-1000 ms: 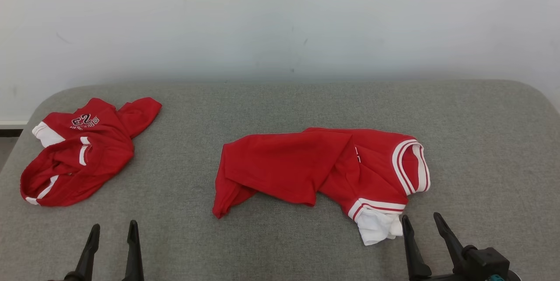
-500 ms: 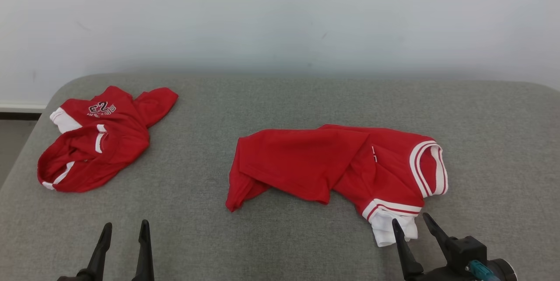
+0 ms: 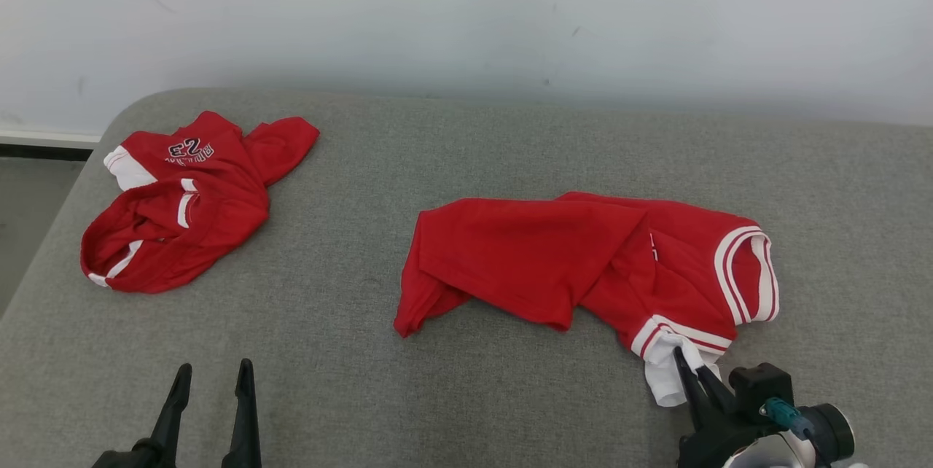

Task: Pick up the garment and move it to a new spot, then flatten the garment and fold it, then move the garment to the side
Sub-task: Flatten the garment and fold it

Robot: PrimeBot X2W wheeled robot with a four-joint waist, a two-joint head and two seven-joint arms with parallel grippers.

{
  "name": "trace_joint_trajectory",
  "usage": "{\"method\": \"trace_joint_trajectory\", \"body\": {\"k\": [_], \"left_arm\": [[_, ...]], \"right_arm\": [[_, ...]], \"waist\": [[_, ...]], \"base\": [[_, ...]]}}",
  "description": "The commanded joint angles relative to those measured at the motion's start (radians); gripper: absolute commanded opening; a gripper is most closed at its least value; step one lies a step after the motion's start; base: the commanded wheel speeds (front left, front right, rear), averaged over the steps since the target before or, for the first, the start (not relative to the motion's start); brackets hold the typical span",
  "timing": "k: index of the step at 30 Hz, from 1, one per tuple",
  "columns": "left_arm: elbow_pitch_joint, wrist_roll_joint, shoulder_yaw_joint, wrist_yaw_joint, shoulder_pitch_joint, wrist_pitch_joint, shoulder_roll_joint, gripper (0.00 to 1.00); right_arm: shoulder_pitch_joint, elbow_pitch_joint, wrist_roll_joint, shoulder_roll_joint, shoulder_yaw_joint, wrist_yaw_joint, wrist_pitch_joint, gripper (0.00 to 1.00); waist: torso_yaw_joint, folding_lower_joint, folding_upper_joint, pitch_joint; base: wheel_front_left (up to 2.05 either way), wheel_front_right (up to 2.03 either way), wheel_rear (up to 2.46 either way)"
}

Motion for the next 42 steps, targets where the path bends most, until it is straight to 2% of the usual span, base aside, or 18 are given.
{"method": "trace_joint_trajectory", "body": {"k": [1, 5, 11, 19, 27, 28, 29, 30, 35, 42], "left_arm": [[0.004, 0.0, 0.005, -0.004, 0.0, -0.001, -0.001, 1.0], [0.016, 0.004, 0.0, -0.006, 0.015, -0.001, -0.002, 1.0], [0.016, -0.011, -0.016, -0.003, 0.03, -0.001, -0.003, 1.0], [0.018, -0.024, -0.033, 0.0, 0.044, -0.001, -0.002, 1.0], [0.027, -0.034, -0.039, 0.003, 0.042, -0.001, -0.002, 1.0], [0.028, -0.035, -0.038, 0.003, 0.04, -0.001, -0.002, 1.0], [0.029, -0.036, -0.038, 0.003, 0.037, -0.001, -0.002, 1.0], [0.03, -0.037, -0.037, 0.003, 0.035, -0.001, -0.002, 1.0], [0.032, -0.039, -0.033, 0.008, 0.032, -0.001, -0.002, 1.0], [0.035, -0.044, -0.036, 0.01, 0.024, -0.001, -0.002, 1.0]], "right_arm": [[-0.007, 0.008, 0.009, 0.001, 0.009, -0.002, -0.012, 0.0], [-0.003, -0.028, 0.013, 0.001, 0.042, -0.002, -0.027, 0.0], [0.081, -0.194, -0.016, -0.001, 0.098, -0.002, -0.032, 0.0], [0.261, -0.412, -0.02, -0.002, 0.196, -0.002, 0.084, 0.0], [0.369, -0.443, 0.019, -0.003, 0.319, -0.002, 0.162, 0.0], [0.373, -0.437, 0.024, -0.007, 0.324, -0.002, 0.17, 0.27], [0.371, -0.437, 0.027, -0.009, 0.324, -0.002, 0.173, 0.94], [0.37, -0.436, 0.033, -0.006, 0.318, -0.002, 0.174, 1.0], [0.348, -0.473, 0.061, 0.011, 0.255, -0.002, 0.129, 1.0], [0.307, -0.515, 0.051, -0.022, 0.179, -0.002, 0.093, 1.0]], "waist": [[-0.008, -0.0002, -0.0001, -0.009], [-0.021, -0.0002, -0.0001, -0.039], [-0.039, -0.0002, -0.0001, -0.067], [-0.047, -0.0002, -0.0001, -0.071], [-0.05, -0.0002, -0.0001, -0.063], [-0.051, -0.0002, -0.0001, -0.062], [-0.052, -0.0002, -0.0001, -0.061], [-0.053, -0.0002, -0.0001, -0.06], [-0.067, -0.0002, -0.0001, -0.055], [-0.076, -0.0002, -0.0001, -0.051]], "base": [[0.0, 0.0, 0.0], [0.0, 0.0, 0.0], [0.0, 0.0, 0.0], [0.0, 0.0, 0.0], [0.0, 0.0, 0.0], [0.0, 0.0, 0.0], [0.0, 0.0, 0.0], [0.0, 0.0, 0.0], [0.0, 0.0, 0.0], [0.0, 0.0, 0.0]]}}
